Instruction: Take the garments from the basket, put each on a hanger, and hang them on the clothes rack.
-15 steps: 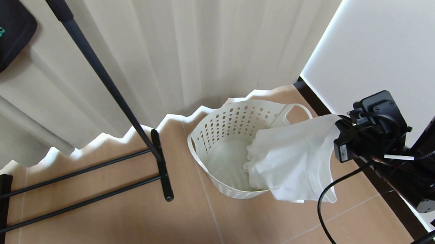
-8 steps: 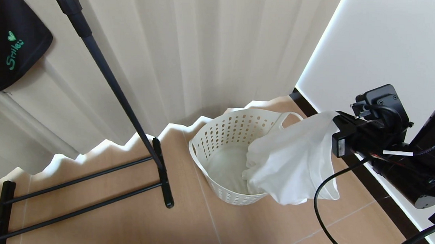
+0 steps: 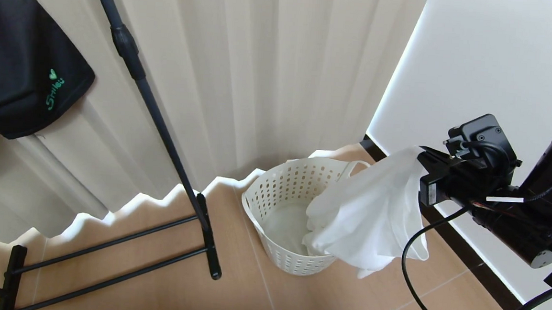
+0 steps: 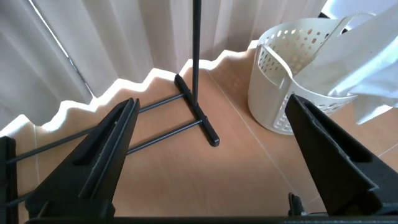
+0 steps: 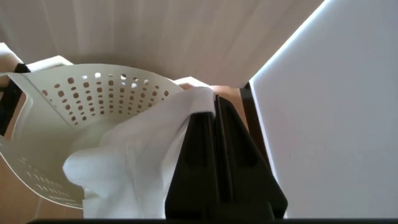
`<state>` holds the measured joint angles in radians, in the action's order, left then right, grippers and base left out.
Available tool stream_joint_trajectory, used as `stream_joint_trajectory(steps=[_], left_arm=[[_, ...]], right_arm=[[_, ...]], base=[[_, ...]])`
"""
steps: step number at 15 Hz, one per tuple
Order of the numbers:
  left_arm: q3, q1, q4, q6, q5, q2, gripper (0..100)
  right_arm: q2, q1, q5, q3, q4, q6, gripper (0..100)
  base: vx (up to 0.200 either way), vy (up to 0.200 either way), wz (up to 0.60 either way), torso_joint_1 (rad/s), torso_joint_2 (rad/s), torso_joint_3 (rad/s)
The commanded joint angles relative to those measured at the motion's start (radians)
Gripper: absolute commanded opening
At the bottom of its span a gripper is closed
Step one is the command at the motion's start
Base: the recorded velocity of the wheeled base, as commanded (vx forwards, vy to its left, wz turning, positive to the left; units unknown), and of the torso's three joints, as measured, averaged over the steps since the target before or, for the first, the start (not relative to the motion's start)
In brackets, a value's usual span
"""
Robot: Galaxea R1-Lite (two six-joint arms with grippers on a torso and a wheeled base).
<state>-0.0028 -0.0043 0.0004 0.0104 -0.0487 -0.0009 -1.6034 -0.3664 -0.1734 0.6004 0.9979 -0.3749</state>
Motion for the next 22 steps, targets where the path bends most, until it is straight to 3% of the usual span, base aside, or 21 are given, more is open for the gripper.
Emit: stream_joint_trajectory(steps=[1,15,22], left_arm=[[0.0,0.0,0.0,0.0,0.0,0.001,100],[0.0,0.0,0.0,0.0,0.001,0.001,100],[0.001,0.0,0.0,-0.001,0.003,0.001,100]], right_arm=[[-0.001,0.009,0.0,0.005,0.001,-0.001,0],[-0.001,0.009,0.003,-0.002,0.005,-0.001,0],[0.003,0.009,0.003,-0.008,0.005,-0.001,0]], base=[[0.0,0.0,0.0,0.036,-0.36,-0.119],[0.0,0.0,0.0,0.116,-0.46,-0.141],[0.0,0.0,0.0,0.203,-0.52,-0.295]])
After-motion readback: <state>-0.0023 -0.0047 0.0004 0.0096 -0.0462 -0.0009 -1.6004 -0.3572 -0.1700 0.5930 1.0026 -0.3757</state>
